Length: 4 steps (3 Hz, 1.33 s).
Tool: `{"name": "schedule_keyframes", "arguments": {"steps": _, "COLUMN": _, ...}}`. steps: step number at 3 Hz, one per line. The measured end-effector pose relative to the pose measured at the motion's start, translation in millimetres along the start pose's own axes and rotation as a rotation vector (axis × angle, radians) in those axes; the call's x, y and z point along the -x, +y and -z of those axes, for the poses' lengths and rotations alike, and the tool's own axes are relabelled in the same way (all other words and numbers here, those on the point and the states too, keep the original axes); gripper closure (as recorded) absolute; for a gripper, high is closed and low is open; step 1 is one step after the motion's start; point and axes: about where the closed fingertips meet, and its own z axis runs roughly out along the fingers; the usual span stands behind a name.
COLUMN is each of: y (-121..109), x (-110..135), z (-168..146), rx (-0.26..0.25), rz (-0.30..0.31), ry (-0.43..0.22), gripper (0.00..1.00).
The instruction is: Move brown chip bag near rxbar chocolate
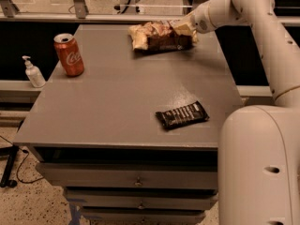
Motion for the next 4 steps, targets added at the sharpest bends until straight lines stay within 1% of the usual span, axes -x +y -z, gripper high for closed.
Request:
{"name": "schedule_keyframes", "arguments": {"steps": 1, "y": 3.9, "x": 7.4, "z": 17.4, "rx": -0.003, "rz": 0.028, "ry": -0.01, "gripper": 1.0}}
{"name": "schedule_keyframes", "arguments": {"steps": 2, "y": 17.0, "x": 9.9, "z": 36.3, "rx": 0.017, "rz": 0.044, "ry": -0.016, "gripper": 1.0}}
{"name": "schedule_keyframes", "arguments": {"steps": 3, "y": 48.6, "x": -0.9, "z": 60.4, "rx": 0.081, "rz": 0.075, "ry": 0.011, "gripper": 1.0}}
{"name": "schedule_keyframes", "arguments": {"steps": 4, "y": 88.3, "x": -26.3, "z": 88.9, "rx": 0.158, "rz": 0.084, "ry": 0.058, "gripper": 1.0}}
